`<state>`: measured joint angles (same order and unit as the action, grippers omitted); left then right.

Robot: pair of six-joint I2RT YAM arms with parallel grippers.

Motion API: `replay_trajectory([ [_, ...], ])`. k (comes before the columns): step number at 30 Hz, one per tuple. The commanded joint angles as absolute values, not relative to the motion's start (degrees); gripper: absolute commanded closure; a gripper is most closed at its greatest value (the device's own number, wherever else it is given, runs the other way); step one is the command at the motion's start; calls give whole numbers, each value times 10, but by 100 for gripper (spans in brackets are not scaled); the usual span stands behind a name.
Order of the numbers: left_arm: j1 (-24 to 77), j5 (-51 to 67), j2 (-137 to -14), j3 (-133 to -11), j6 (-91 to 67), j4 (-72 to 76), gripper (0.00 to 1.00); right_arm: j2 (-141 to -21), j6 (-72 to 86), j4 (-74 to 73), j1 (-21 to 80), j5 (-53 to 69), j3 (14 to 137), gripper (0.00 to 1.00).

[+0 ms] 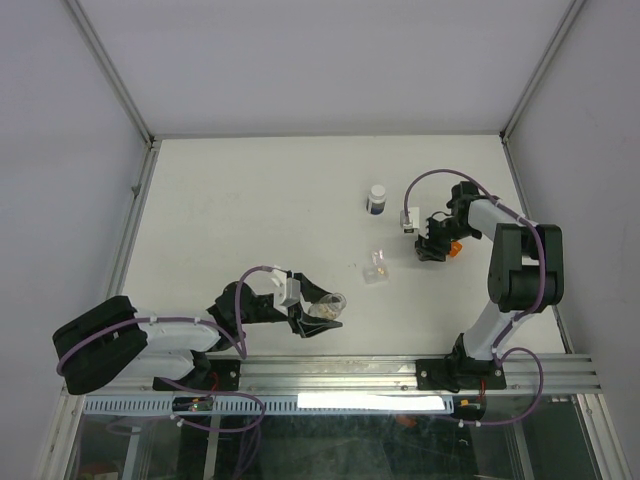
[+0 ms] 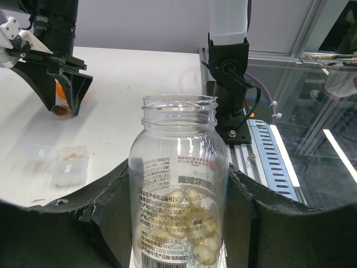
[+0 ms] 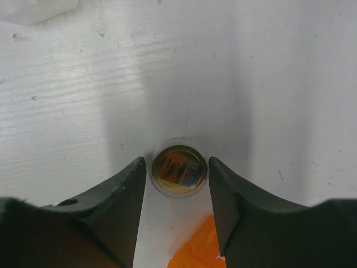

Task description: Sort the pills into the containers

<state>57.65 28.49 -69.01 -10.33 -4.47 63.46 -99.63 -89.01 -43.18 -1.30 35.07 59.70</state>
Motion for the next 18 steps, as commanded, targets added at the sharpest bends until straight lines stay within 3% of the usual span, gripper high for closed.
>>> replay_trajectory([
  [1,570,279,-673,-95,-54,672,100,-983,-886,-422,-7,332,588,50],
  [6,570,279,-668,-91,-55,671,100,-983,-882,-428,-8,329,591,54],
  [18,570,276,-658,-84,-61,667,100,-981,-869,-431,-8,318,592,51],
])
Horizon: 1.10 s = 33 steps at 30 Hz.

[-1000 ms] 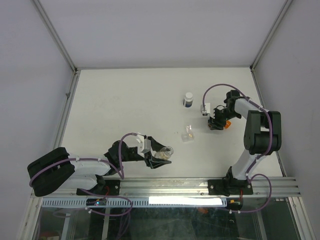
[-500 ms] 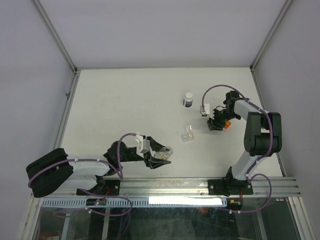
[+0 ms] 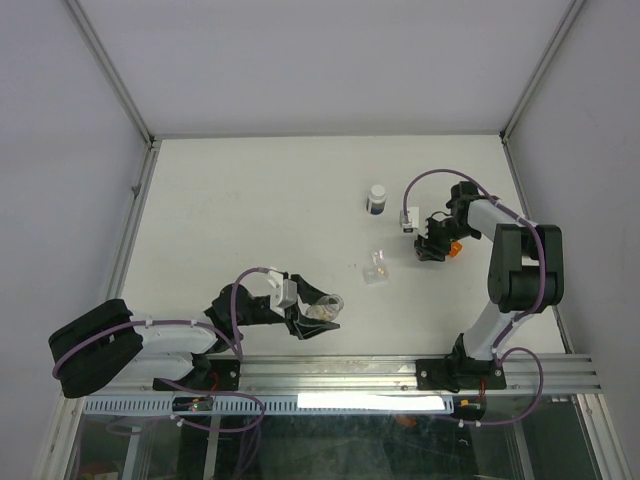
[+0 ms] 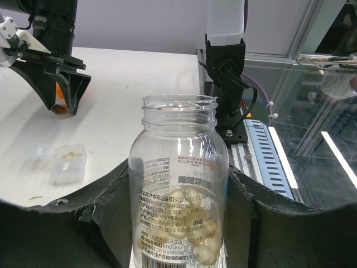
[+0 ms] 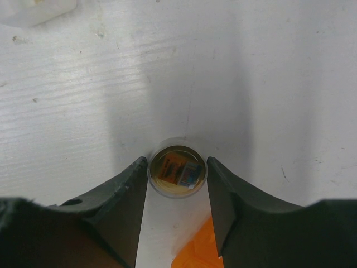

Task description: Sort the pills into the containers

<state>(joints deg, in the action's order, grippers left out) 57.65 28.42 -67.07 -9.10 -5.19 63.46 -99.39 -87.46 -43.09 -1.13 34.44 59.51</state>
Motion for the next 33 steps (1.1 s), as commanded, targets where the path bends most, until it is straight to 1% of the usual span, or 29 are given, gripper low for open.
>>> replay_trajectory([
  [1,570,276,-658,-84,-61,668,100,-981,-868,-431,-7,318,592,51],
  [5,570,277,-658,-83,-64,670,100,-981,-865,-431,-7,315,591,53],
  [7,570,277,-657,-82,-65,671,100,-980,-863,-432,-7,314,592,56],
  [12,570,279,-657,-83,-65,666,100,-961,-850,-452,-7,340,598,73],
  [16,570,286,-662,-90,-58,649,100,-917,-830,-494,-7,404,606,84],
  [20,569,291,-669,-101,-52,641,100,-880,-744,-538,9,451,636,94],
  [25,565,301,-678,-120,-55,633,100,-827,-643,-593,58,508,676,97],
  [29,564,321,-681,-142,-58,605,100,-779,-576,-601,109,579,709,96],
  [33,564,328,-676,-158,-59,578,100,-761,-554,-626,151,669,749,94],
])
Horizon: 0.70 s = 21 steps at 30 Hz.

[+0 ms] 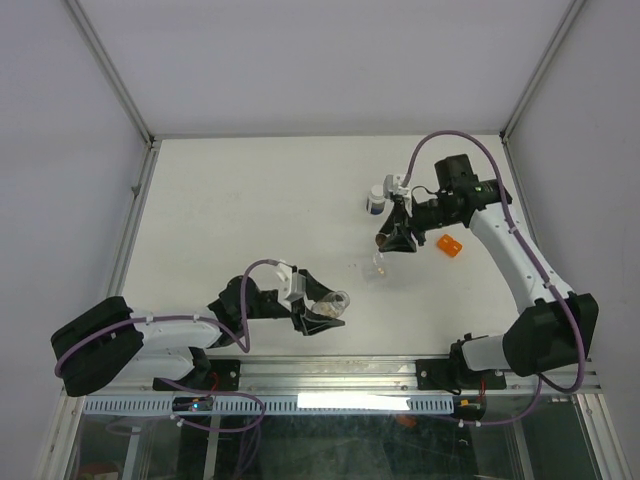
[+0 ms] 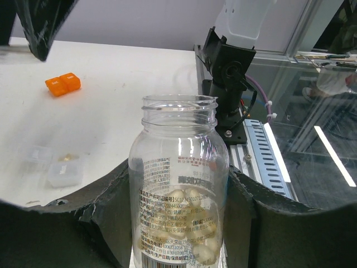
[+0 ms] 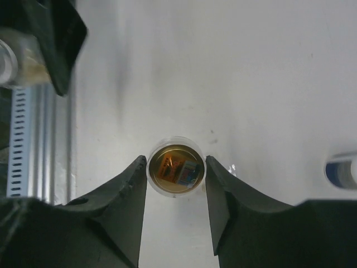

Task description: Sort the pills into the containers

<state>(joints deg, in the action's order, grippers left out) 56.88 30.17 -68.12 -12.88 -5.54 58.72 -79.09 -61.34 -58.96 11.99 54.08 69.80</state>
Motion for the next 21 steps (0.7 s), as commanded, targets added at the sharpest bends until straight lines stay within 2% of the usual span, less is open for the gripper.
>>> replay_trajectory([
  [1,564,327,-676,-162,-60,570,100,-762,-559,-642,160,691,758,94],
  [7,563,329,-686,-191,-88,546,100,-759,-627,-691,186,784,756,94],
  [16,558,330,-712,-252,-104,472,100,-727,-664,-683,232,775,723,93],
  [21,547,337,-711,-256,-124,484,100,-700,-653,-641,247,756,684,92],
])
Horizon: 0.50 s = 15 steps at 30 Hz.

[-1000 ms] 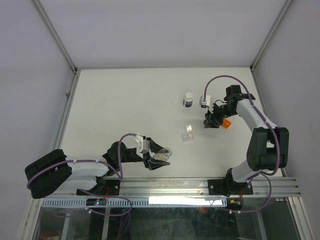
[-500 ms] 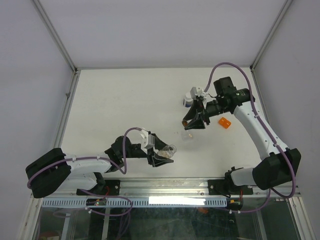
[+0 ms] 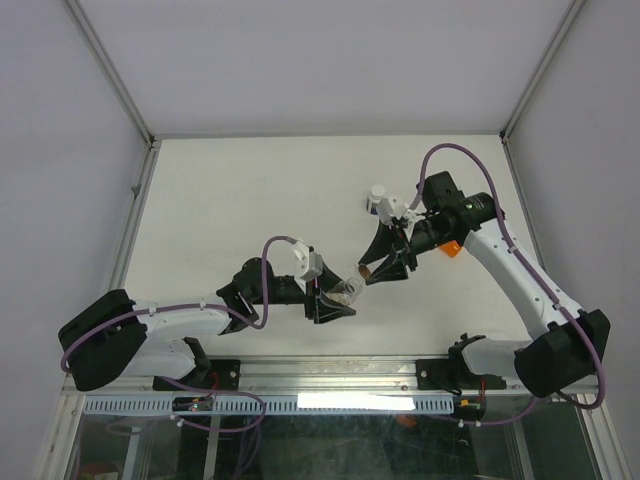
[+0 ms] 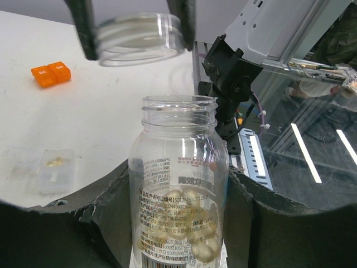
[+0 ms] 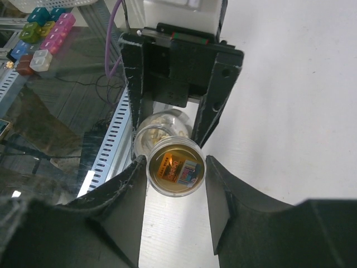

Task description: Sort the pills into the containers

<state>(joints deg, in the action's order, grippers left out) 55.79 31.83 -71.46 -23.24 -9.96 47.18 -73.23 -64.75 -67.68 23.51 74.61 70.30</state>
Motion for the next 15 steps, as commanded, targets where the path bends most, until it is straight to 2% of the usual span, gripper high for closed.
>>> replay_trajectory([
  [1,545,341,-713,-257,-127,484,100,-695,-649,-633,251,754,680,92],
  [15,543,361,-723,-259,-148,508,100,-692,-599,-575,276,734,661,92],
])
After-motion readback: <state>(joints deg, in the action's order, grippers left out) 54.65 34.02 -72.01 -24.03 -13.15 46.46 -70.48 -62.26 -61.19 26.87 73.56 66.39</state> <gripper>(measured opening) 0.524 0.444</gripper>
